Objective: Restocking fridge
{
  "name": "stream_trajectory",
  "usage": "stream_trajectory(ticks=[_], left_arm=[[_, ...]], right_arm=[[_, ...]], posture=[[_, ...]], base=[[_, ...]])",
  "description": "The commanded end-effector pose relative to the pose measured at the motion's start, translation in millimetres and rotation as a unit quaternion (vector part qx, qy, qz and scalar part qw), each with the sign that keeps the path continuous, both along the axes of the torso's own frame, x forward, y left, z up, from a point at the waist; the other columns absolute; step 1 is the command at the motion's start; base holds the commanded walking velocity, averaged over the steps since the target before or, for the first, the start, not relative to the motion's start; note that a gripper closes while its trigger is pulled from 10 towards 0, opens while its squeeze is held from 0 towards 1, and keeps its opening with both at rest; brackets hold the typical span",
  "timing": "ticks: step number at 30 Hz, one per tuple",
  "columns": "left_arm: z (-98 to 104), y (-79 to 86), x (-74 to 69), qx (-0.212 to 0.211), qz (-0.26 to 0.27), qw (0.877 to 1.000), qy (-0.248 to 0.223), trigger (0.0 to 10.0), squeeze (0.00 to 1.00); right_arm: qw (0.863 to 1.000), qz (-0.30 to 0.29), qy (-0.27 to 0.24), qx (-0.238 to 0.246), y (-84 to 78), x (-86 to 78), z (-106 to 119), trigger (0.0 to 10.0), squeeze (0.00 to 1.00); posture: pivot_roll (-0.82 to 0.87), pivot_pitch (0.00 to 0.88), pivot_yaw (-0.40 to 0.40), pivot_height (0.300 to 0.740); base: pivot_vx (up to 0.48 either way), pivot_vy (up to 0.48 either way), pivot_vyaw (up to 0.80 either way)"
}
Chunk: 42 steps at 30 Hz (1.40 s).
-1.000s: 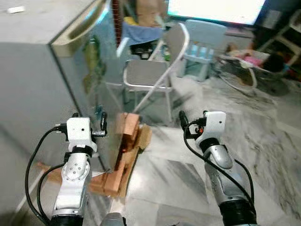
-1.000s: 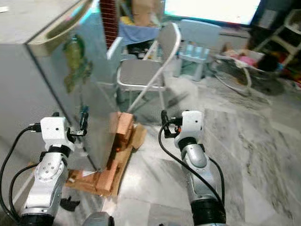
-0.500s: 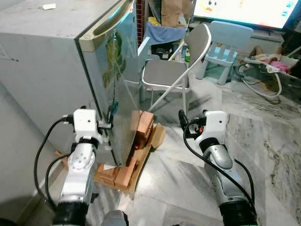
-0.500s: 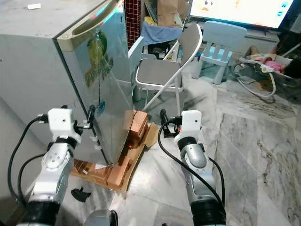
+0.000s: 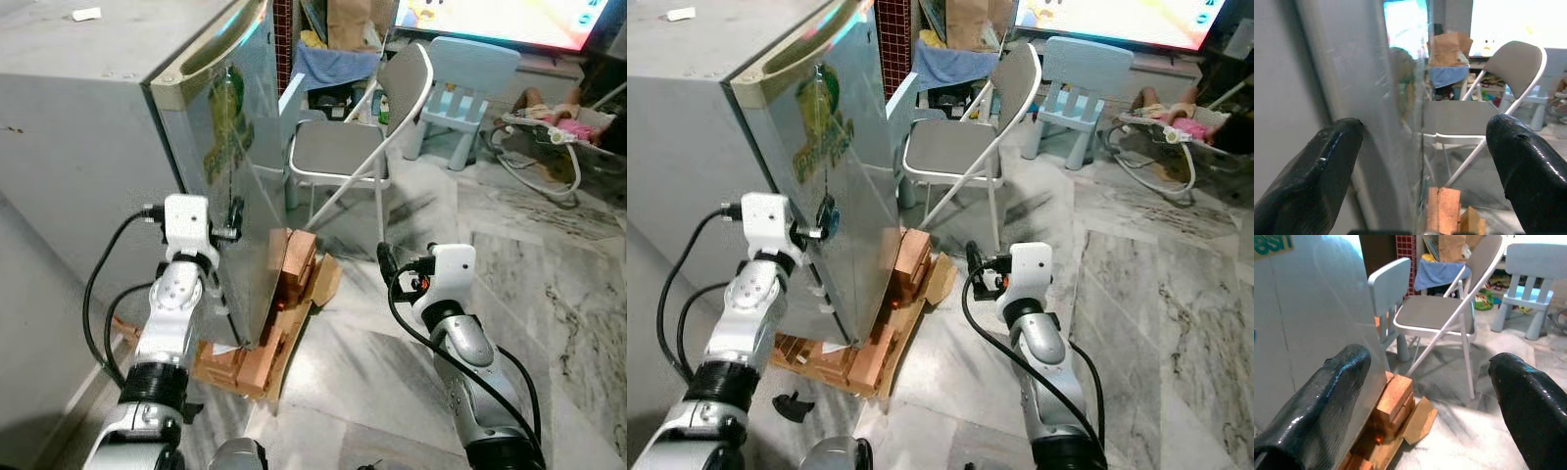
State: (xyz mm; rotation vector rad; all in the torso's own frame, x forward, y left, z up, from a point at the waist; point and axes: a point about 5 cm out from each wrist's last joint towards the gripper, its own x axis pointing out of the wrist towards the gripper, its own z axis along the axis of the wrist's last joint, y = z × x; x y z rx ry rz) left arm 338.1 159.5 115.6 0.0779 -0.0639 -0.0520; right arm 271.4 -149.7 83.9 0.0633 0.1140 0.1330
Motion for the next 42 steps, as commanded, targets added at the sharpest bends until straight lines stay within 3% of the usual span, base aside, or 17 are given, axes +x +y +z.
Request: stream_trajectory(ticks=[1, 7, 14, 24, 27, 30, 31, 36, 37, 39, 40, 41, 42], left_arm=[[1.7, 2.2, 3.9, 0.004, 0.002, 1.0, 0.002, 10.0, 0.0], [6.0, 0.2, 16.8, 0.008, 0.005, 1.0, 0.002, 10.0, 0.0], [5.6, 6.3, 24.9, 0.009, 0.031, 0.999, 0.014, 10.0, 0.0], [8.1, -1.8, 30.9, 0.004, 0.006, 1.0, 0.013, 10.0, 0.0], [11.1, -15.7, 32.9, 0.012, -0.04, 0.999, 0.009, 10.0, 0.0], [17.5, -33.1, 36.6, 0.024, -0.086, 0.996, 0.005, 10.0, 0.0], [23.4, -45.9, 38.4, 0.021, -0.112, 0.993, -0.002, 10.0, 0.0], [41.5, -82.9, 39.8, 0.006, -0.179, 0.983, -0.031, 10.0, 0.0], [60.3, -127.1, 31.7, -0.048, -0.25, 0.966, -0.053, 10.0, 0.0], [76.2, -162.8, 19.0, -0.089, -0.31, 0.944, -0.071, 10.0, 0.0], [91.1, -203.1, -5.4, -0.092, -0.396, 0.909, -0.096, 10.0, 0.0], [91.1, -203.1, -5.4, -0.092, -0.396, 0.909, -0.096, 10.0, 0.0], [105.5, -240.3, -38.2, -0.084, -0.488, 0.86, -0.126, 10.0, 0.0]], right_arm=[[1.0, 0.003, -0.011, -0.001, 0.9, 0.5, 6.9, 10.0, 0.0], [0.998, 0.066, 0.013, 0.017, 8.1, -15.8, 3.7, 10.0, 0.0], [0.995, 0.093, 0.036, 0.016, 2.0, -34.5, -1.3, 10.0, 0.0], [0.993, 0.109, 0.041, 0.016, 7.6, -34.4, 1.1, 10.0, 0.0], [0.99, 0.125, 0.061, 0.013, 9.4, -36.7, -4.7, 10.0, 0.0], [0.982, 0.13, 0.136, -0.025, 2.3, -49.3, -29.6, 10.0, 0.0], [0.979, 0.127, 0.158, -0.033, -1.4, -54.4, -37.1, 10.0, 0.0], [0.978, 0.13, 0.161, -0.017, -1.7, -57.7, -38.0, 10.0, 0.0], [0.978, 0.137, 0.159, -0.013, 0.7, -57.9, -37.7, 10.0, 0.0], [0.977, 0.141, 0.159, -0.013, 2.5, -57.9, -38.4, 10.0, 0.0], [0.976, 0.147, 0.161, -0.016, 4.8, -57.5, -38.6, 10.0, 0.0], [0.976, 0.147, 0.161, -0.016, 4.8, -57.5, -38.6, 10.0, 0.0], [0.974, 0.155, 0.161, -0.02, 7.9, -56.8, -38.6, 10.0, 0.0]], posture=[[0.04, 0.0, -0.011, 0.74], [0.03, 0.0, -0.008, 0.74], [0.01, 0.002, 0.003, 0.74], [0.01, 0.001, 0.001, 0.74], [0.02, 0.002, -0.002, 0.74], [0.02, 0.0, -0.002, 0.74], [0.02, 0.0, -0.002, 0.74], [0.02, 0.0, 0.004, 0.74], [0.03, 0.0, 0.005, 0.74], [0.03, 0.0, 0.003, 0.74], [0.03, 0.0, 0.002, 0.74], [0.03, 0.0, 0.002, 0.74], [0.03, 0.0, 0.002, 0.74]], base=[[0.0, 0.0, 0.0], [0.0, 0.0, 0.0], [0.0, 0.0, 0.0], [0.0, 0.0, 0.0], [0.0, 0.0, 0.0], [0.0, 0.0, 0.0], [0.0, 0.0, 0.0], [0.0, 0.0, 0.0], [0.0, 0.0, 0.0], [0.0, 0.0, 0.0], [0.0, 0.0, 0.0], [0.0, 0.0, 0.0], [0.0, 0.0, 0.0]])
